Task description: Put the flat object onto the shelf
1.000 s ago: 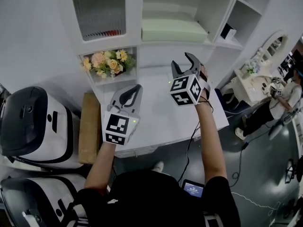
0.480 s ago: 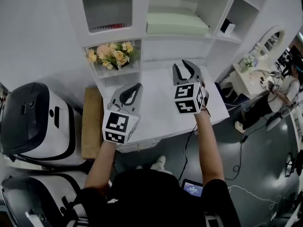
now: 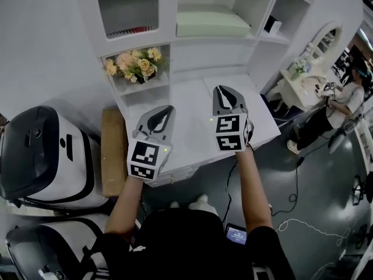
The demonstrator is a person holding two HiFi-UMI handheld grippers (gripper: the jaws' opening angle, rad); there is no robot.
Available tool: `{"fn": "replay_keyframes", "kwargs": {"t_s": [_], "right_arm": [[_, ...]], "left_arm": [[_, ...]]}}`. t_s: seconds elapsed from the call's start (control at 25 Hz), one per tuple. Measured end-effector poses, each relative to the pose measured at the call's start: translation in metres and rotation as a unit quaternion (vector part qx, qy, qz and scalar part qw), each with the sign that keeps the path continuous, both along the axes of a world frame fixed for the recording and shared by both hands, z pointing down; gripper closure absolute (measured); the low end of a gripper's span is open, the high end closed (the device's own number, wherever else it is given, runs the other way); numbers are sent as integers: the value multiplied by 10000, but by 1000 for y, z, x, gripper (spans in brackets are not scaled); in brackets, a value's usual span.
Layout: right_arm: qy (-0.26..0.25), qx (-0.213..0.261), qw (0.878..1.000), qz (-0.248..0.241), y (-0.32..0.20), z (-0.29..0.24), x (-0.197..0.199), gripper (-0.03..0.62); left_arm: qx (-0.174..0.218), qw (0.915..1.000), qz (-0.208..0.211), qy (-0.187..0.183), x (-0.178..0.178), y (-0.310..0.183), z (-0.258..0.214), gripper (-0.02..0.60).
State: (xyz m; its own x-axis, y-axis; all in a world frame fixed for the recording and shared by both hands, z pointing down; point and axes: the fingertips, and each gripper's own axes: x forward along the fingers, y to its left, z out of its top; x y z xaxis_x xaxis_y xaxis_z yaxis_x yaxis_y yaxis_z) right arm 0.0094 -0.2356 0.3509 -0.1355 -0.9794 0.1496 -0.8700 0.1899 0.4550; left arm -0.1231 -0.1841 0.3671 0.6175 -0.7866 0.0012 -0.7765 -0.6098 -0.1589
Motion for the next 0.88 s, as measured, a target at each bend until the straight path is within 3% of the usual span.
{"fn": "replay_keyframes", "kwargs": {"t_s": [0.48,0.88], "right_arm": [[-529,75,9985,-121,23,8,4,592],[-886,80,9956,-285,53,2,32,592]], "left_arm": [[-96,9999,43,132,10,-1,-3,575],[-49,9998,9,171,44,19,-11,575]]}}
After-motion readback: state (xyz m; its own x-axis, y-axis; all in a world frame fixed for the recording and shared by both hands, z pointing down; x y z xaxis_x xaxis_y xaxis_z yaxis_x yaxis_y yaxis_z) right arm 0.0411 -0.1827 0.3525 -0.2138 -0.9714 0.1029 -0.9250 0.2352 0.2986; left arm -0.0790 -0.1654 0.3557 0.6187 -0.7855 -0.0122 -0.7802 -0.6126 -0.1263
